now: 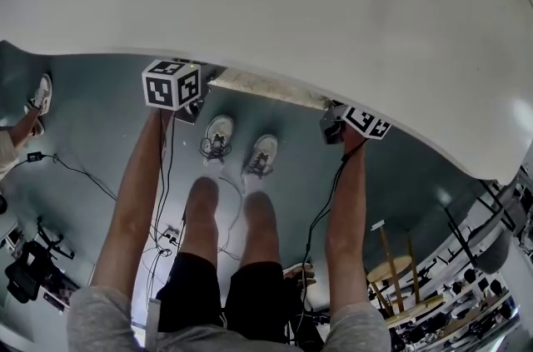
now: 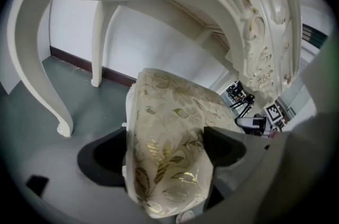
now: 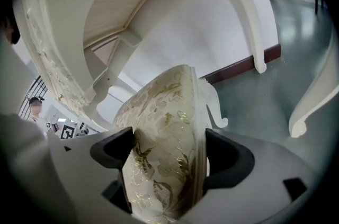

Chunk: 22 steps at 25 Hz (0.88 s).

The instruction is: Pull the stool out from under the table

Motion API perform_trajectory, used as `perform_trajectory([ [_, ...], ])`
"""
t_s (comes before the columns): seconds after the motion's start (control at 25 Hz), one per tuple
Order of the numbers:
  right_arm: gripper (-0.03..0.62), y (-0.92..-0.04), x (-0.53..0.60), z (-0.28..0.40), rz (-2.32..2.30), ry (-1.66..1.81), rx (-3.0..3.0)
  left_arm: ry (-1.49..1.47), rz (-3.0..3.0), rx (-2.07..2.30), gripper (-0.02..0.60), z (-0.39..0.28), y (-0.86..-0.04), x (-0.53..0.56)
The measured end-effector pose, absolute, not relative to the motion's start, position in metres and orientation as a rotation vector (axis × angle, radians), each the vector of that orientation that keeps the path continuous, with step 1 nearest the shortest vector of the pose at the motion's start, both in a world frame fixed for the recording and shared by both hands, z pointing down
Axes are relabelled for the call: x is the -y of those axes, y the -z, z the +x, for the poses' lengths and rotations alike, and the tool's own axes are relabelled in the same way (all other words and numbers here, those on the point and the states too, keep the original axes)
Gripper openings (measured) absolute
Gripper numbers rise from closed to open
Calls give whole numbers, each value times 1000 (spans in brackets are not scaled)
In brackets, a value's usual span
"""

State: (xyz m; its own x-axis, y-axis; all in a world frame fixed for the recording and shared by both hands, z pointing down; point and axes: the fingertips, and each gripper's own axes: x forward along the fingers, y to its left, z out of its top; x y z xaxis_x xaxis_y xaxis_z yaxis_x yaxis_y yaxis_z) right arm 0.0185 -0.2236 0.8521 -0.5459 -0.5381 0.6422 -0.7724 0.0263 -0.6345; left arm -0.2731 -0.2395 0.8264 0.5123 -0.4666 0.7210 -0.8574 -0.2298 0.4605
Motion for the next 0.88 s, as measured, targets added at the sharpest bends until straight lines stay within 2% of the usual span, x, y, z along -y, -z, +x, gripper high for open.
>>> perform_trajectory([
  [0.64,414,-835,226,3,1367,-1480,2121,-499,1875,927,460,-282,-855,239],
  [0.88,414,-831,227,-2,1362,-1467,2136,-450,1920,913,460,-269,-835,247],
])
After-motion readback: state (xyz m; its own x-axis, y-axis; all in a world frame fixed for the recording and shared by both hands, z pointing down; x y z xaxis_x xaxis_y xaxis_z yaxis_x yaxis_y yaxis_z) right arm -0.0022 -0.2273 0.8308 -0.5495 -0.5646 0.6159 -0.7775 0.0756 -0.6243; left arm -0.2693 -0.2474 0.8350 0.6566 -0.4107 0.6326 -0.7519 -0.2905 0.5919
